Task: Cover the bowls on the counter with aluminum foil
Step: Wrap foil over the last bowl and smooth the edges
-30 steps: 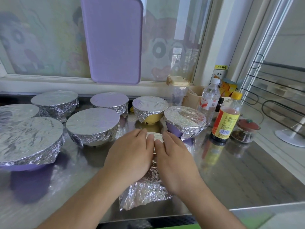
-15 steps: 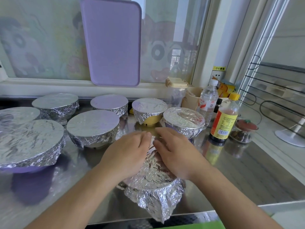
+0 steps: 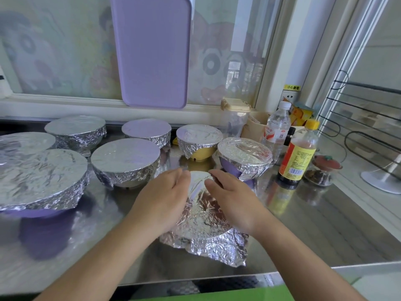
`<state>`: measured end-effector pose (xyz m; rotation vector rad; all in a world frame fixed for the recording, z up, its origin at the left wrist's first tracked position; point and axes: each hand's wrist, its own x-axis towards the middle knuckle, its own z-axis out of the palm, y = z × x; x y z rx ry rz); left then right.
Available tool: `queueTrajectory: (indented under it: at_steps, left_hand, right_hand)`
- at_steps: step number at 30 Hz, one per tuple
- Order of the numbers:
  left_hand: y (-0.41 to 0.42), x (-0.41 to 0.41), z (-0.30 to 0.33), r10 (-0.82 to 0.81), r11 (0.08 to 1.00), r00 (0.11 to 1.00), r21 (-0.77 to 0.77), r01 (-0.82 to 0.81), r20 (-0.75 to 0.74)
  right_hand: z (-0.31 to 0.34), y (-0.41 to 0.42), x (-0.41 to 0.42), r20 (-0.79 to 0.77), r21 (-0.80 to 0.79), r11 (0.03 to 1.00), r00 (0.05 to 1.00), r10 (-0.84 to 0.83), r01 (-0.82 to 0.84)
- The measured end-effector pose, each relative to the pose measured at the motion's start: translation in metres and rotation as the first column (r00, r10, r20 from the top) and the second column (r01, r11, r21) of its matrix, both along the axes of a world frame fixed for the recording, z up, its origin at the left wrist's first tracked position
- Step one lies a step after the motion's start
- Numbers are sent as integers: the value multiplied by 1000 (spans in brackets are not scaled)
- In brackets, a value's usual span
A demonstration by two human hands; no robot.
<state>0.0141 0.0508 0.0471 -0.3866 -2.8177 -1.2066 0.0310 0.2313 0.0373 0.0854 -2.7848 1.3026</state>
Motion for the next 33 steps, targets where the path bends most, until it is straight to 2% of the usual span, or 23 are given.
queueTrajectory:
  at_steps: [3,6,8,10,14,16,20,24,29,32,33]
  left_hand:
    - [-2,-4,5,-49,997,999,-50,50,12]
    - [-1,-9,6,-79,990,997,-122,75,-27]
    - [0,-10,2,-64,988,997,-142,57,-45]
    - [-1,-10,-3,-29,993,995,-115,18,-95]
    - [0,-8,-7,47,998,988,-38,-53,-147]
    - [0,-5,-8,77,995,986,-46,-84,-151]
    - [-4,-4,-11,72,992,991,-91,-83,-117]
    - [-6,-9,0,18,987,998,-160,-26,-53]
    - [-6,-10,1,24,996,999,-83,-27,-42]
    - [-5,-8,-7,78,991,992,-101,-88,-100]
    - [-3,-6,-8,114,990,987,-67,-122,-110]
  right_hand:
    - [4,1,-5,-23,-64,996,998,66,-67]
    - [5,0,-9,-50,27,995,994,94,-92]
    - [8,-1,-4,-139,149,988,988,62,-41]
    - [9,-8,9,-209,199,979,978,-10,52]
    - [-4,-33,25,-135,266,956,987,-90,124]
    - [-12,-39,22,-128,238,959,984,-125,153]
    - [-13,-33,10,-116,84,983,981,-155,165]
    - [-7,-23,5,-95,115,992,995,-34,45]
    - [-4,-12,-10,-136,123,991,989,65,-48]
    - [-7,-13,-16,-281,194,975,958,-52,110]
    - [-9,-16,-15,-319,170,970,941,-115,176]
